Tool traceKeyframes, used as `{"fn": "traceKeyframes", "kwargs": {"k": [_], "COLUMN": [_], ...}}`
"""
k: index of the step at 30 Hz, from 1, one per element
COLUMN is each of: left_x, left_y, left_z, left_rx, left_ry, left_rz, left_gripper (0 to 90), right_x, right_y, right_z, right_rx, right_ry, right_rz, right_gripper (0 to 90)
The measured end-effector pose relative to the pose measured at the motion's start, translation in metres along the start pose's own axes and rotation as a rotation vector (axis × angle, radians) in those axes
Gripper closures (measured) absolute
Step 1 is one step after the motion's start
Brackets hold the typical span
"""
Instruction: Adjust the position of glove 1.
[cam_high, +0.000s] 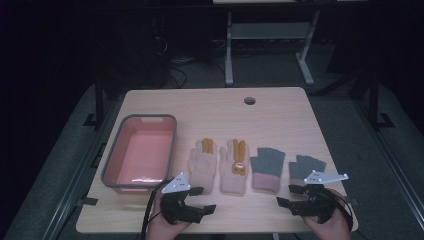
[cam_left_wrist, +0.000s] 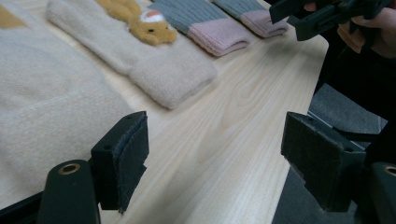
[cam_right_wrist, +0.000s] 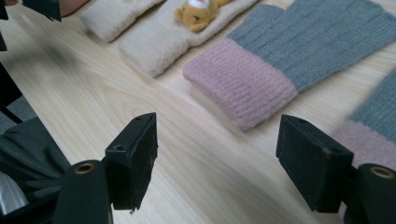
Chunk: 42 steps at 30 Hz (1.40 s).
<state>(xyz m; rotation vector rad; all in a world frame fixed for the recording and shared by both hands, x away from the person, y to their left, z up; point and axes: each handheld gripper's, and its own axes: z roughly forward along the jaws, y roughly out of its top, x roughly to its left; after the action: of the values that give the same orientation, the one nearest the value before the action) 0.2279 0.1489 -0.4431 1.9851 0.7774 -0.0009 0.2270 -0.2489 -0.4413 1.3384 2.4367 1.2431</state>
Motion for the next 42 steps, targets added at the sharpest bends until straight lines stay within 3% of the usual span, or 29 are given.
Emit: {"fn": "traceKeyframes", "kwargs": {"k": [10, 12, 18, 42], "left_x": [0.001, 0.001, 0.002, 0.001], "left_y": [-0.001, -0.001, -0.001, -0.002], "left_z": [-0.006, -0.007, -0.006, -0.005], "left_rx": [-0.004, -0.024, -0.015, -0.013], "left_ry": [0.005, 0.011, 0.006, -0.001], "left_rz": [0.005, -0.007, 0.001, 0.004], "left_gripper": [23.5, 23.5, 23.5, 23.5], "right_x": [0.001, 0.004, 0.007, 0.011], "right_y": [0.008, 0.014, 0.03, 0.076], "right_z": [0.001, -0.001, -0.004, 0.002], "right_rx": [0.005, 0.005, 0.007, 0.065], "right_ry": [0.007, 0.007, 0.011, 0.027], "right_rz": [-0.005, -0.017, -0.047, -0.091], "right_gripper": [28.8, 28.7, 28.8, 28.6]}}
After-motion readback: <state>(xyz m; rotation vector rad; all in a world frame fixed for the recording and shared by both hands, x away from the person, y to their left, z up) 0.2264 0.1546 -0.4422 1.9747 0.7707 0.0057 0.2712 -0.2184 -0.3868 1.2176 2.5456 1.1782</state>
